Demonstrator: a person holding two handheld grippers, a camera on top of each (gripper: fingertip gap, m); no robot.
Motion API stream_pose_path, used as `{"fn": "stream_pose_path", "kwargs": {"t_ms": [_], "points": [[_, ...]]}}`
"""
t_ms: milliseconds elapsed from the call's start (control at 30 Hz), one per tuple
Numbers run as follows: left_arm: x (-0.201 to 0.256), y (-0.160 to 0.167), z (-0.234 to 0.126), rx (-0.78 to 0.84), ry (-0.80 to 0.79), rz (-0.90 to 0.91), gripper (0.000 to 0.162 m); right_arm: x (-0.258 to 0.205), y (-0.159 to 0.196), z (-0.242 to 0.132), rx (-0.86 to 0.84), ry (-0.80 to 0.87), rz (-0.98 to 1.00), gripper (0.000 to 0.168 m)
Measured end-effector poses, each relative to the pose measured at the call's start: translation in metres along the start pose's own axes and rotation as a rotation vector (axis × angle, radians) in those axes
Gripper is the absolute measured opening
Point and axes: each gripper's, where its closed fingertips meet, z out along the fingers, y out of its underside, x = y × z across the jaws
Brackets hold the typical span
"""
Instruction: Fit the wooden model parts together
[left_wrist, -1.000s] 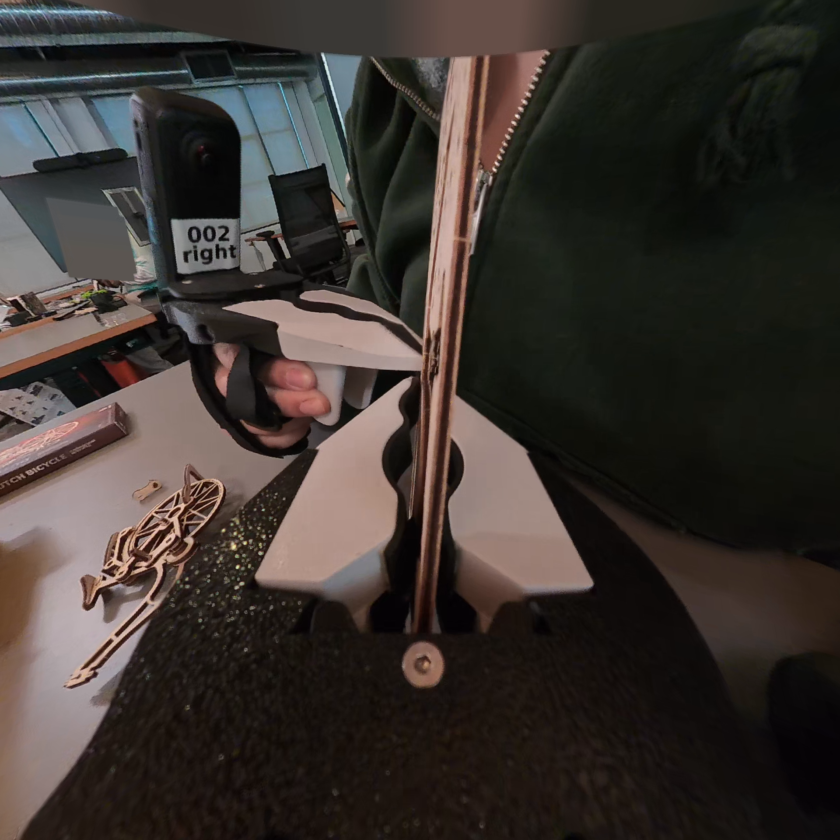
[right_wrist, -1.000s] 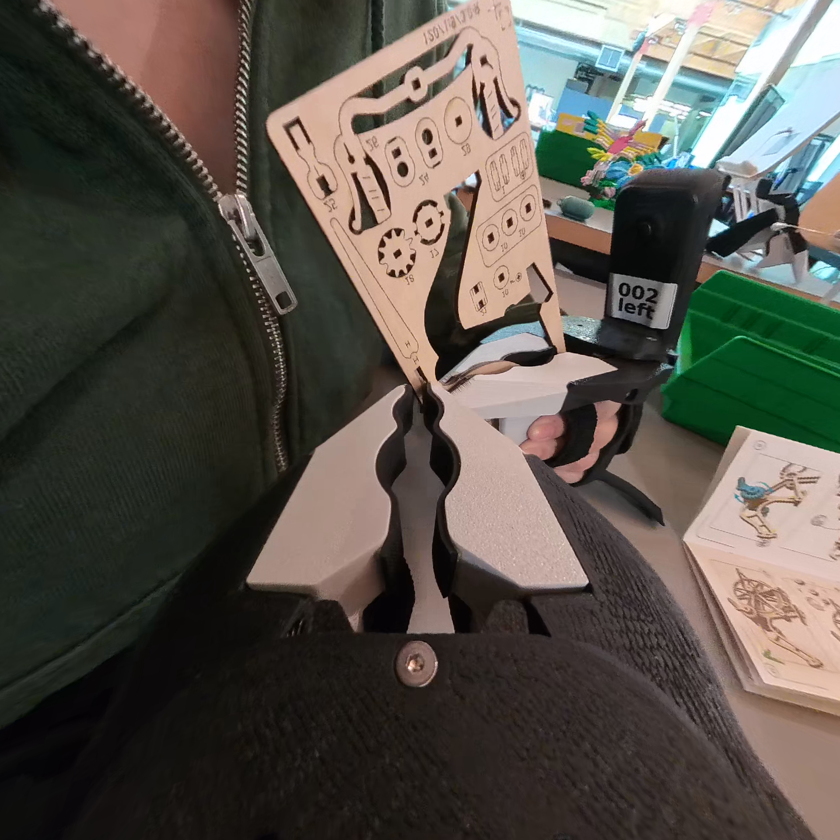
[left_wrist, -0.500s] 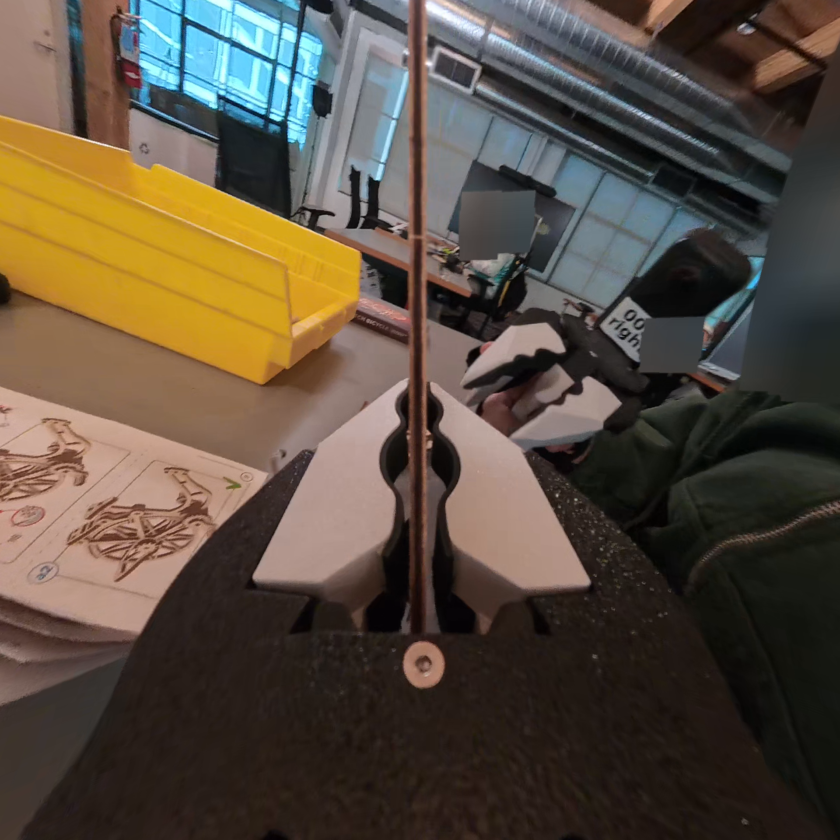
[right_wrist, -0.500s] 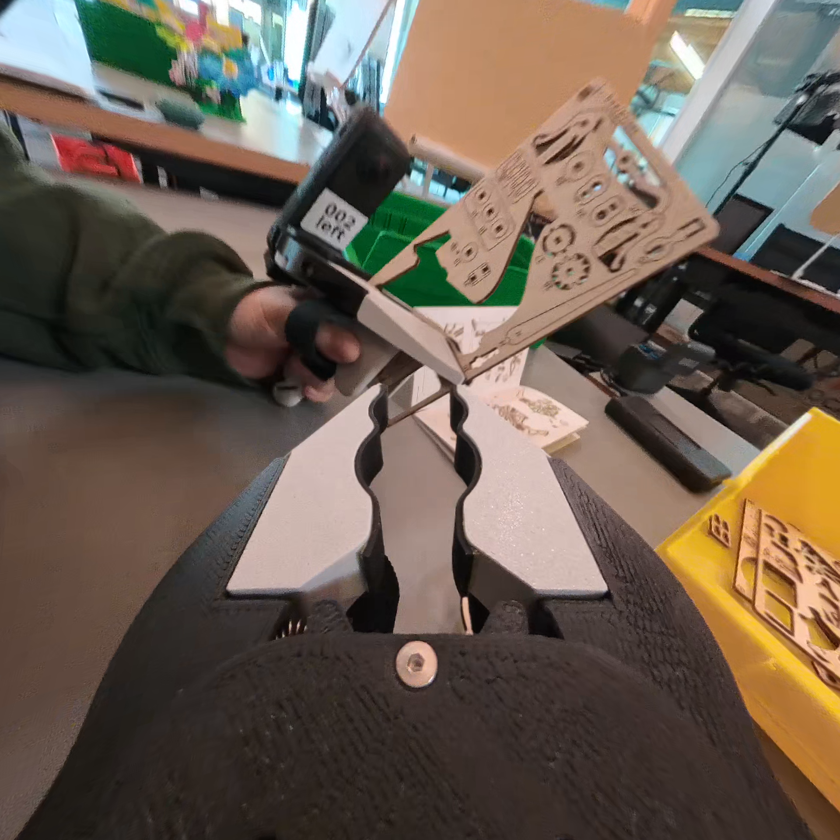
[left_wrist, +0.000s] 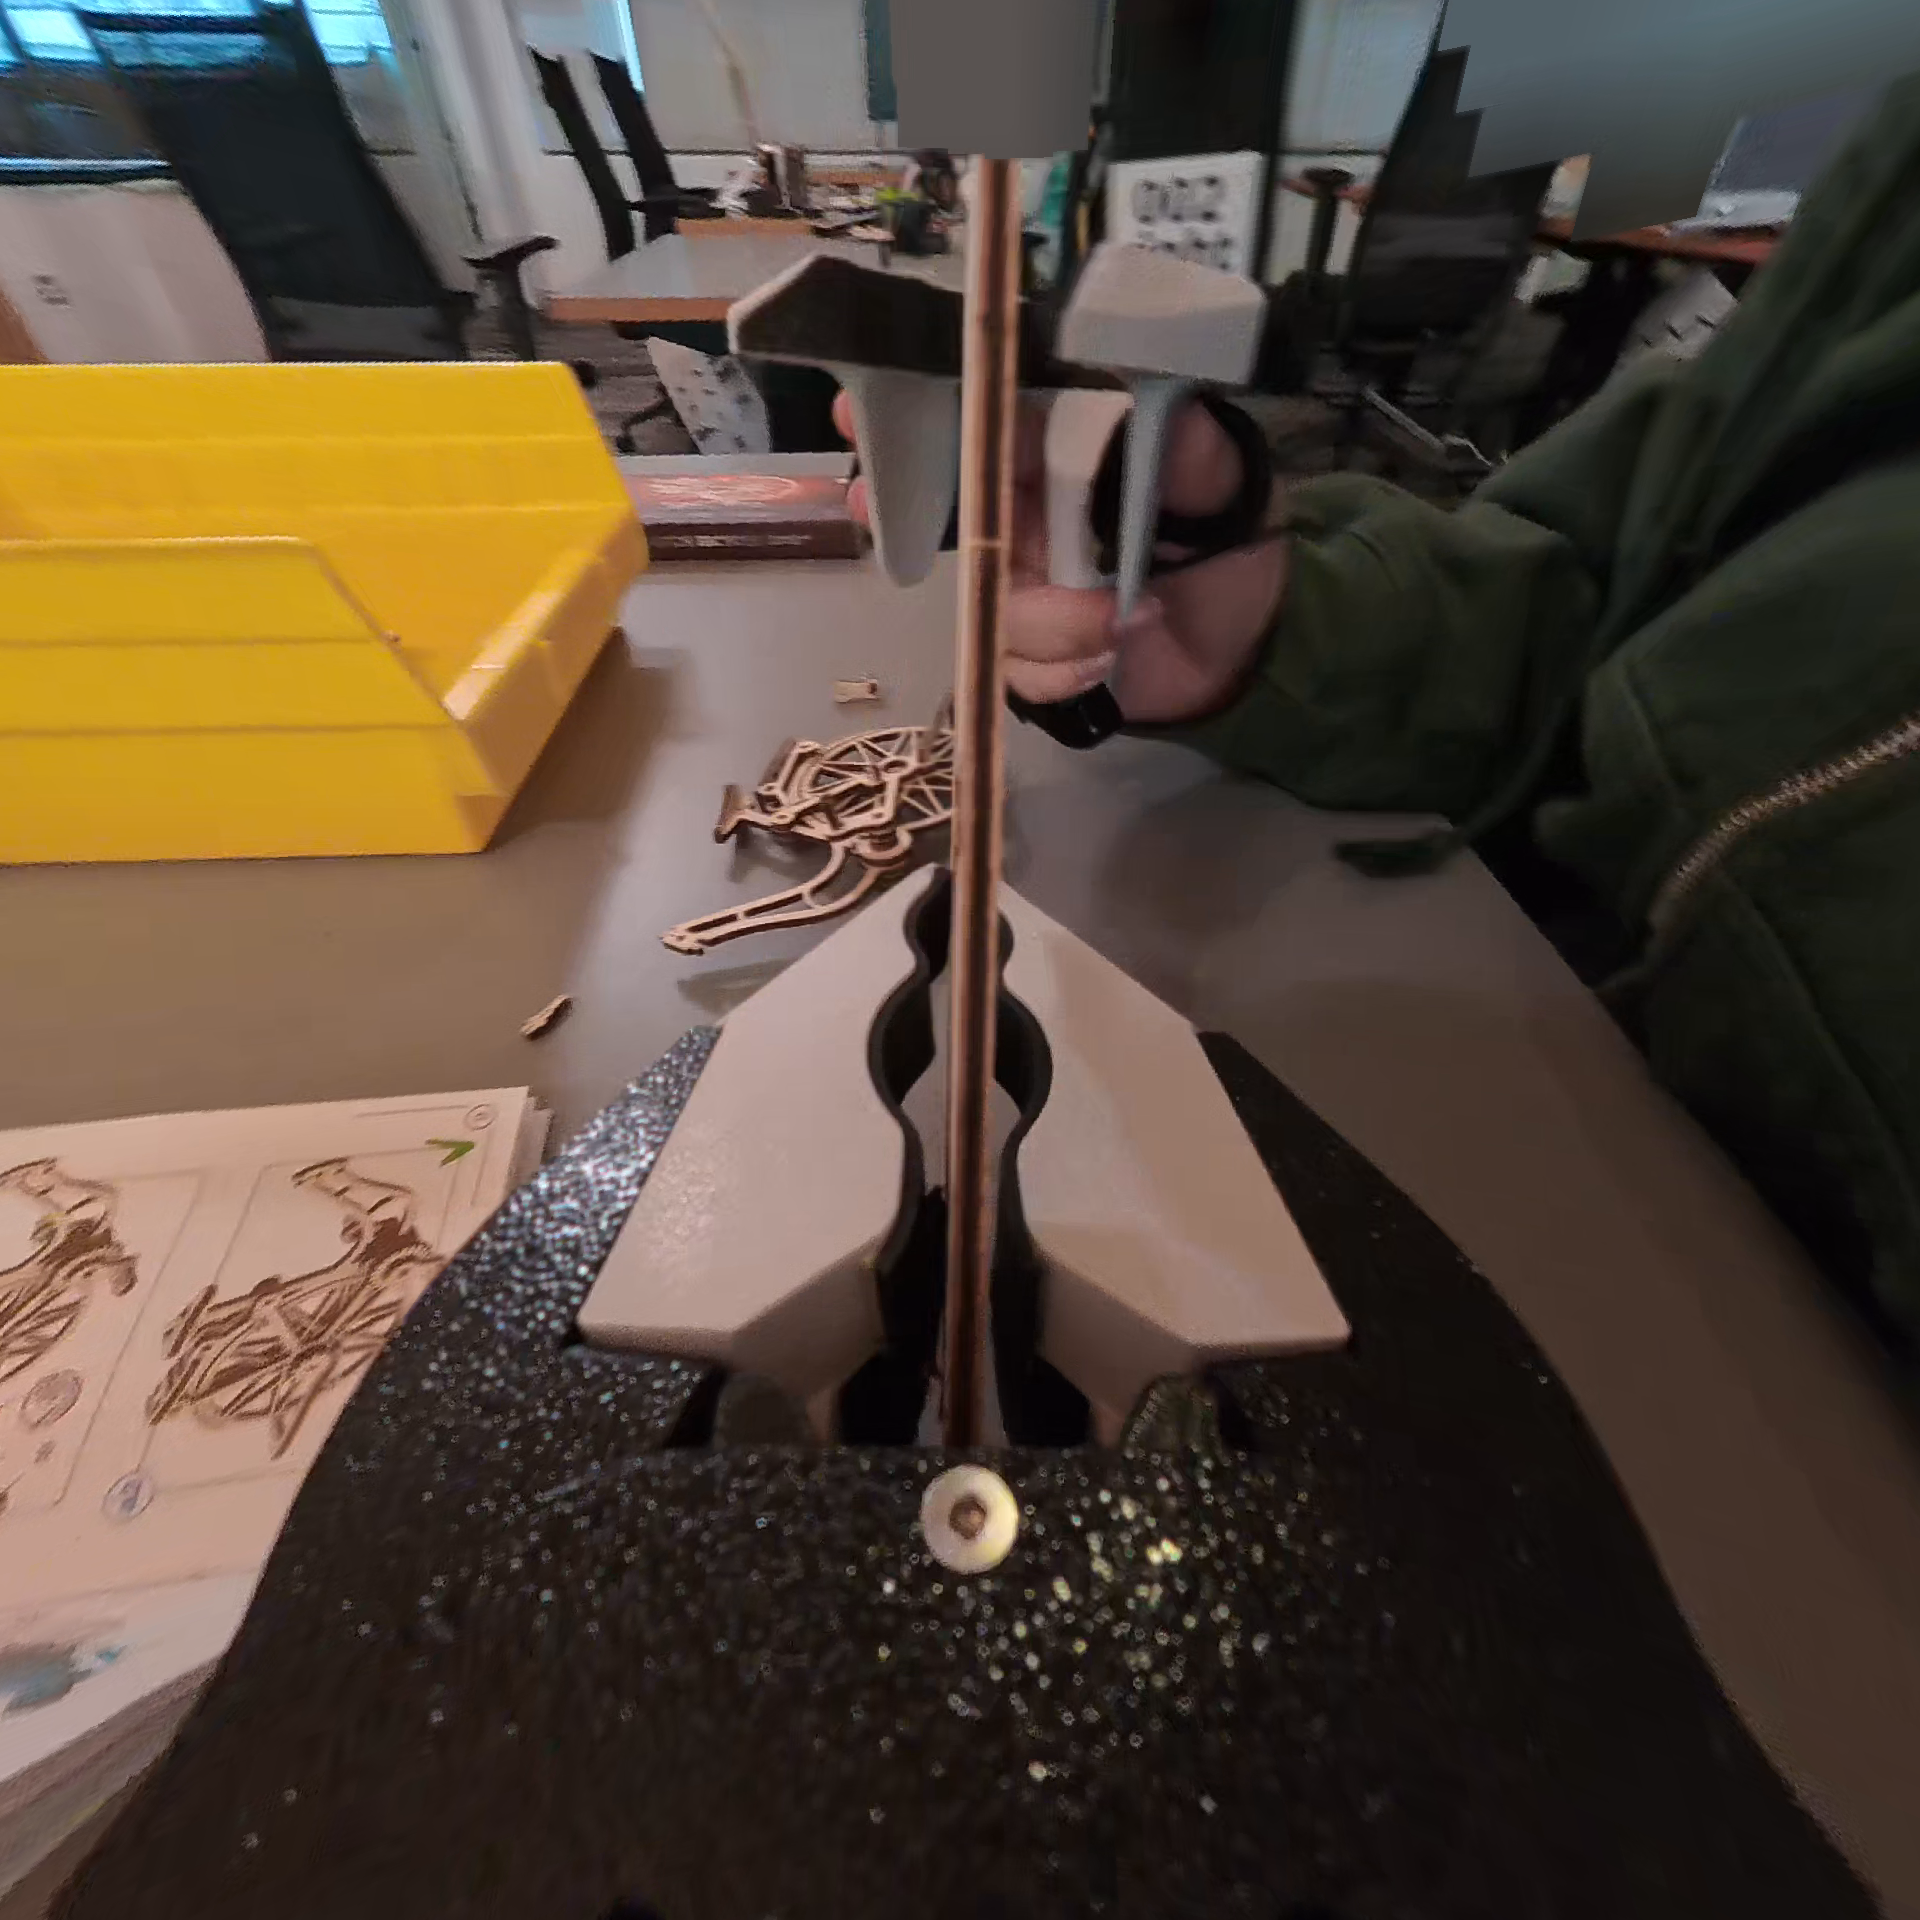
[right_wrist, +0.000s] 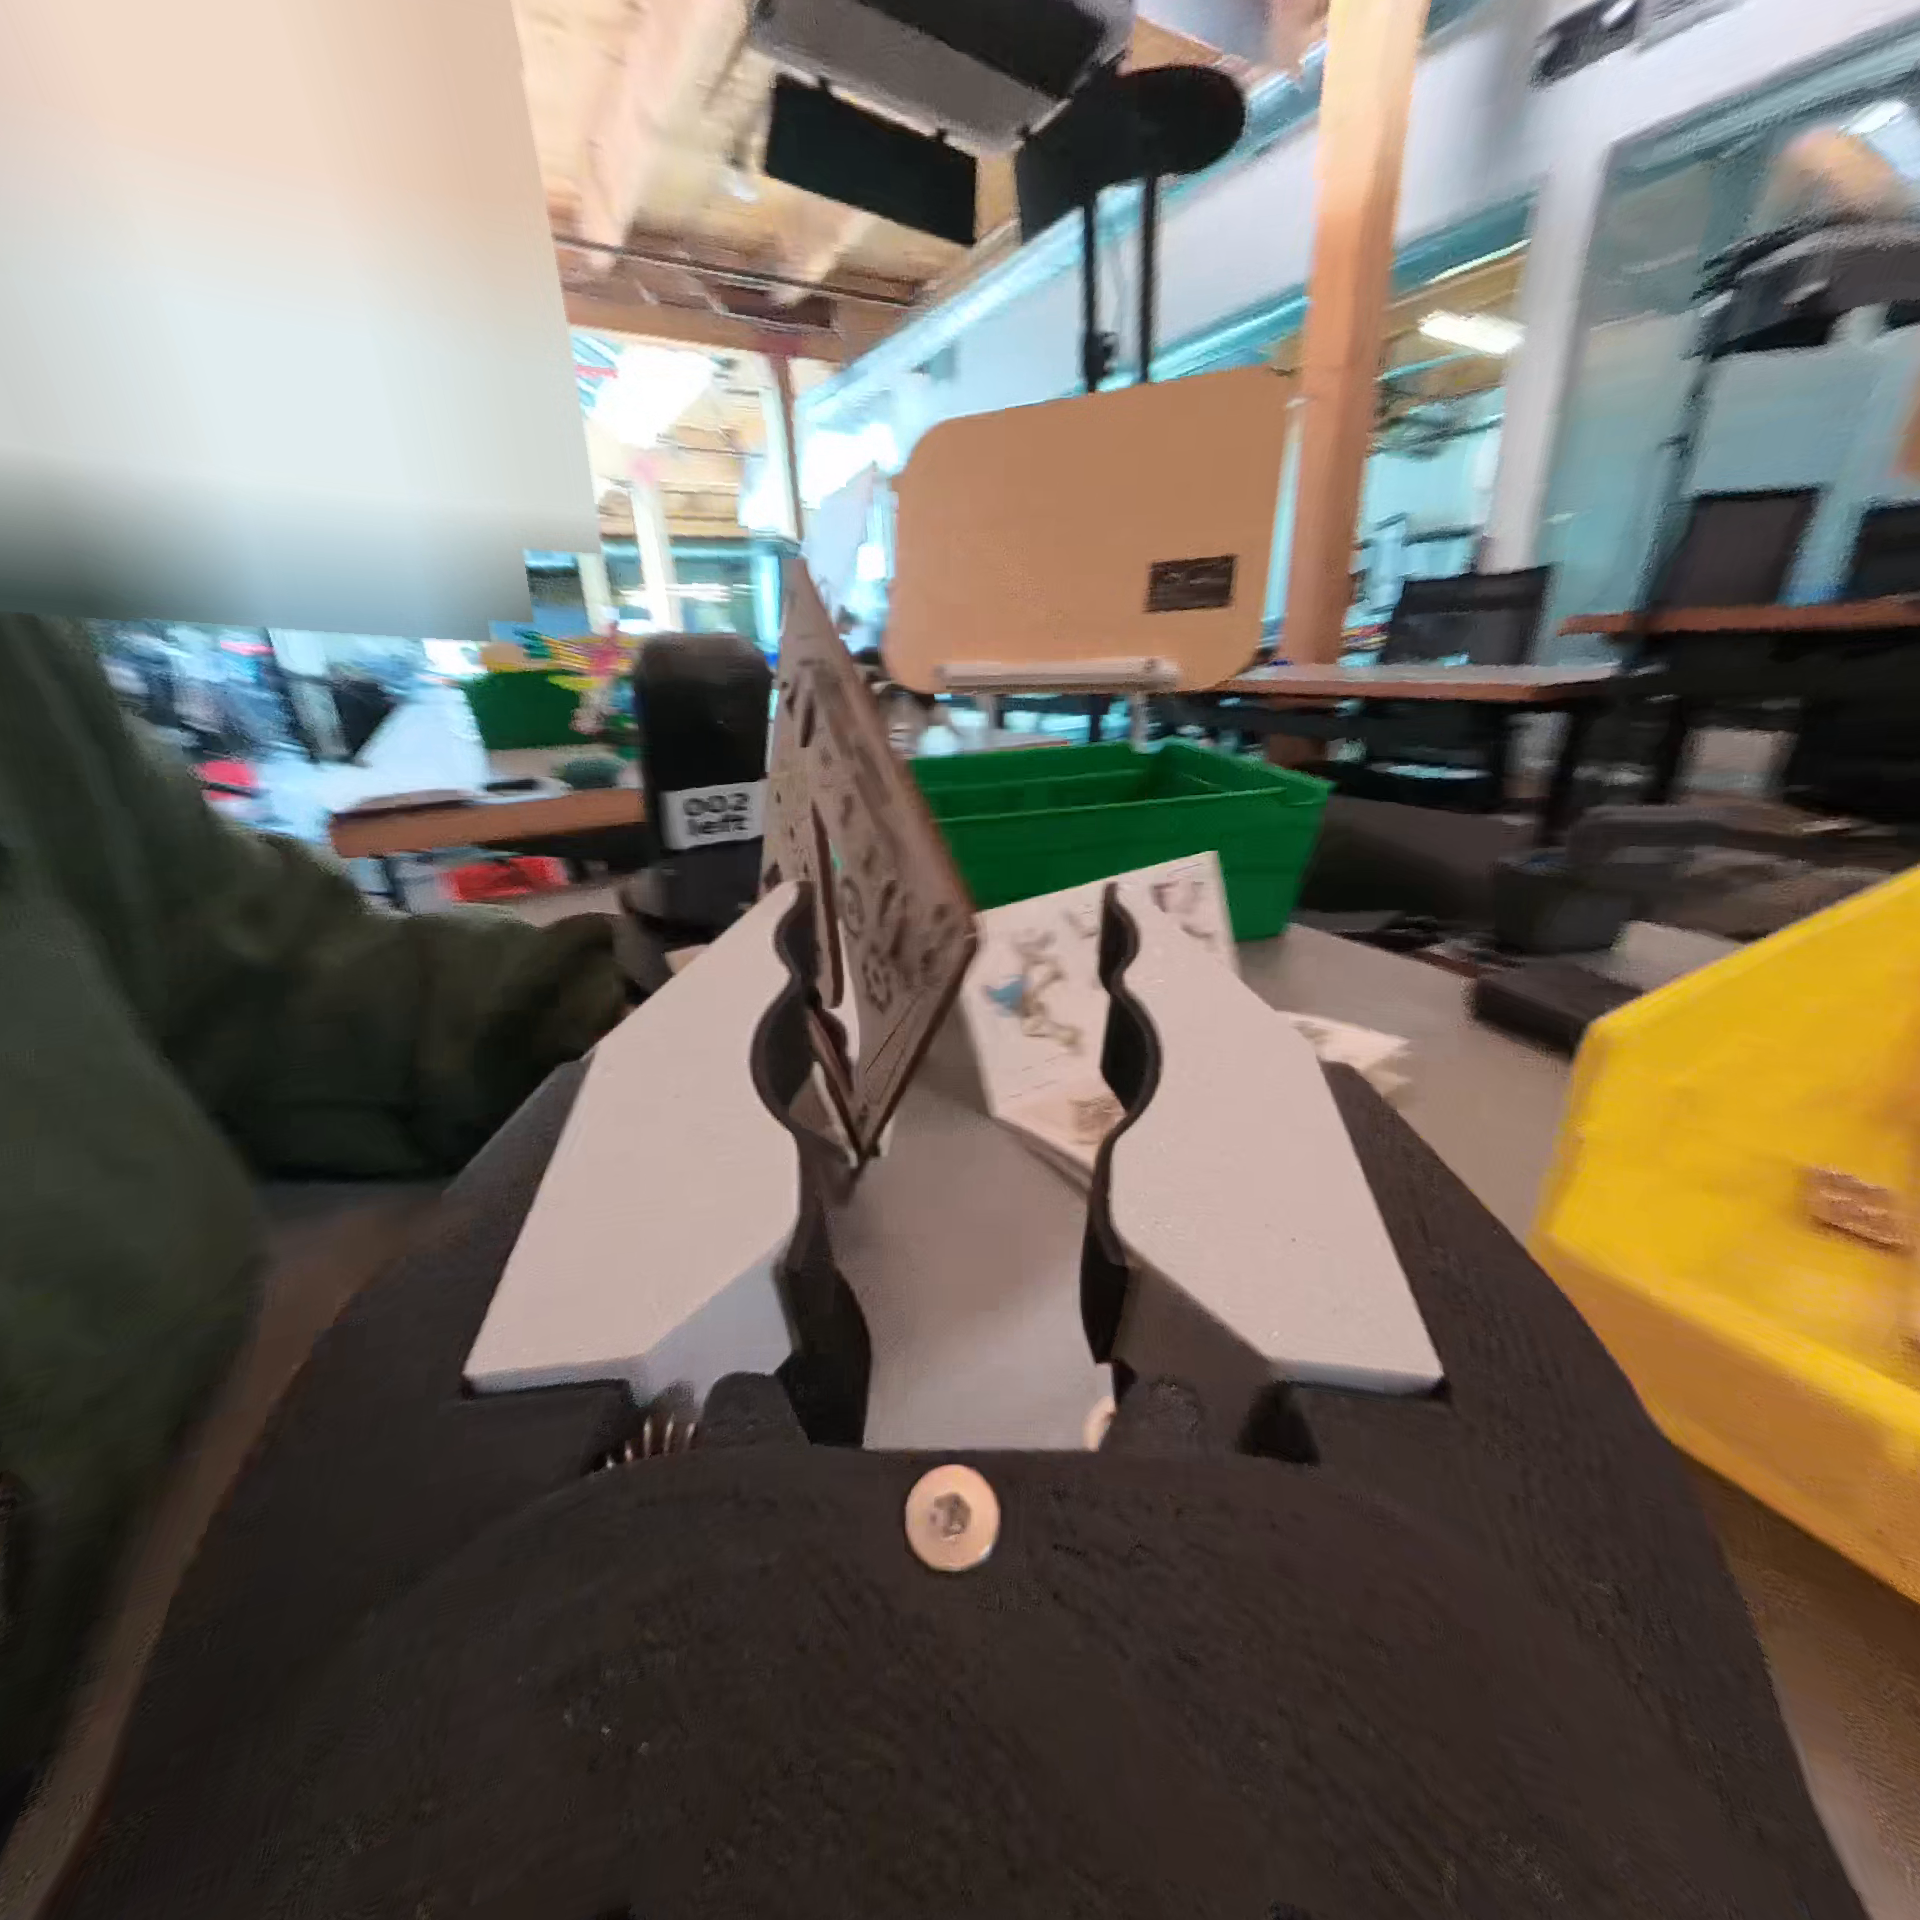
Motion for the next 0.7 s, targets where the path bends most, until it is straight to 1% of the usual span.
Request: {"fn": "stream_pose_path", "kwargs": {"t_ms": [33,67,100,167,267,300,333,367,433,500,600,700], "points": [[0.004,0.001,0.001,-0.008,0.018,0.012,0.001,-0.004,0.002,-0.002,-0.011,-0.062,0.047,0.042],[0.007,0.002,0.002,-0.014,0.034,0.022,0.0,-0.013,0.003,-0.004,-0.021,-0.142,0.086,0.02],[0.009,0.002,0.002,-0.015,0.047,0.029,0.001,-0.02,0.003,-0.006,-0.029,-0.214,0.124,0.006],[0.013,0.002,0.002,-0.014,0.066,0.037,0.004,-0.024,0.003,-0.009,-0.032,-0.267,0.181,0.002],[0.004,-0.007,0.001,0.05,-0.002,0.051,0.028,-0.023,-0.009,-0.015,0.018,-0.264,0.155,0.0],[-0.002,-0.009,-0.001,0.069,-0.048,0.067,0.043,-0.02,-0.017,-0.02,0.053,-0.253,0.138,0.0],[-0.008,-0.012,-0.004,0.09,-0.09,0.08,0.053,-0.014,-0.026,-0.027,0.094,-0.227,0.123,0.0],[-0.013,-0.015,-0.007,0.114,-0.122,0.091,0.056,-0.006,-0.036,-0.035,0.139,-0.189,0.109,0.001],[-0.021,-0.019,-0.013,0.154,-0.177,0.098,0.057,0.017,-0.058,-0.058,0.249,-0.074,0.088,0.001],[-0.025,-0.02,-0.015,0.16,-0.212,0.107,0.058,0.051,-0.075,-0.087,0.356,0.101,0.09,0.001],[-0.025,-0.018,-0.013,0.143,-0.23,0.144,0.058,0.093,-0.083,-0.131,0.444,0.332,0.12,0.001],[-0.025,-0.017,-0.013,0.124,-0.263,0.205,0.056,0.11,-0.075,-0.148,0.428,0.424,0.143,0.001]]}}
